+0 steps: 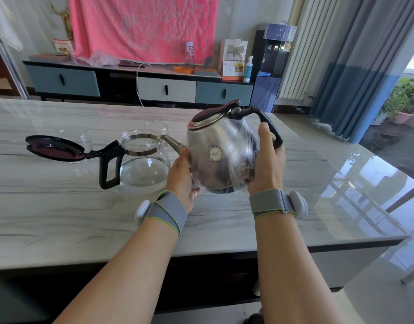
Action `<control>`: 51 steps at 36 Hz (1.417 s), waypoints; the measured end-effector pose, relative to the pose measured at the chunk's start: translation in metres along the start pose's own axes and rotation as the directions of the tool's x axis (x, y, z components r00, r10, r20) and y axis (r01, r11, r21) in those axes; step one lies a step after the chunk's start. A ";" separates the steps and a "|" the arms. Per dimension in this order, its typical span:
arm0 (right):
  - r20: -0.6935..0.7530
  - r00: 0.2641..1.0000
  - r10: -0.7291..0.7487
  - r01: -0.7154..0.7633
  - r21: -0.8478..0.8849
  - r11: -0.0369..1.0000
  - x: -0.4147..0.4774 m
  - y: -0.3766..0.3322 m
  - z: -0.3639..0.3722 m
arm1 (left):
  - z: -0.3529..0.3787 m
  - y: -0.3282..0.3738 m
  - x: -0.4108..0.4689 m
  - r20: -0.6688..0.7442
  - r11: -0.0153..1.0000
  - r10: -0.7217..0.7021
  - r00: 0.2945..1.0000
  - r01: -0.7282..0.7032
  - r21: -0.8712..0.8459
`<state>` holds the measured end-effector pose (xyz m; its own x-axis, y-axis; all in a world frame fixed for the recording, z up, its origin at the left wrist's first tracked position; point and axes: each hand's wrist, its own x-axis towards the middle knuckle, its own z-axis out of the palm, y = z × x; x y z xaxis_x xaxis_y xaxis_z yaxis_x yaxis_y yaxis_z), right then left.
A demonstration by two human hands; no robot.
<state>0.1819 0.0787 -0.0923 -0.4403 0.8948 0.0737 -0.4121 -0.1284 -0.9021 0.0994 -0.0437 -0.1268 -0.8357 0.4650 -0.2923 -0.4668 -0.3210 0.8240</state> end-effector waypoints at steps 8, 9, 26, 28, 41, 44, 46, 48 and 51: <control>-0.015 1.000 0.011 -0.011 -0.001 1.000 0.001 0.000 -0.001 | 0.001 0.001 -0.001 -0.013 1.000 -0.002 1.000 0.002 0.006; -0.014 1.000 0.010 -0.010 -0.001 1.000 0.001 0.000 -0.001 | 0.001 0.001 -0.001 -0.015 1.000 -0.003 1.000 0.004 0.007; -0.011 1.000 0.002 -0.002 -0.019 1.000 -0.002 -0.002 -0.001 | 0.002 0.001 -0.001 -0.013 1.000 -0.008 1.000 0.008 0.002; -0.009 1.000 0.001 -0.002 -0.016 1.000 -0.003 -0.003 -0.001 | 0.001 0.001 -0.001 -0.015 1.000 -0.007 1.000 0.007 0.001; -0.016 1.000 -0.006 0.005 -0.026 1.000 -0.001 -0.001 -0.001 | 0.001 0.000 0.001 -0.007 1.000 0.002 1.000 -0.002 -0.008; -0.021 1.000 -0.005 0.004 -0.028 1.000 0.000 0.000 -0.001 | 0.001 0.000 0.001 -0.012 1.000 0.000 1.000 0.000 -0.007; -0.021 1.000 -0.003 0.002 -0.031 1.000 0.000 0.000 -0.001 | 0.001 0.000 0.000 -0.009 1.000 -0.003 1.000 0.003 -0.009; -0.015 1.000 0.003 -0.003 -0.030 1.000 -0.001 -0.001 -0.001 | 0.001 0.000 0.000 -0.005 1.000 -0.005 1.000 0.005 -0.010; -0.009 1.000 0.004 -0.005 -0.037 0.999 -0.002 -0.002 -0.001 | 0.001 0.001 -0.001 -0.001 1.000 -0.003 1.000 0.003 -0.008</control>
<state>0.1844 0.0770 -0.0912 -0.4350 0.8980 0.0660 -0.3805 -0.1169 -0.9174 0.1007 -0.0434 -0.1251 -0.8347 0.4651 -0.2949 -0.4714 -0.3266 0.8192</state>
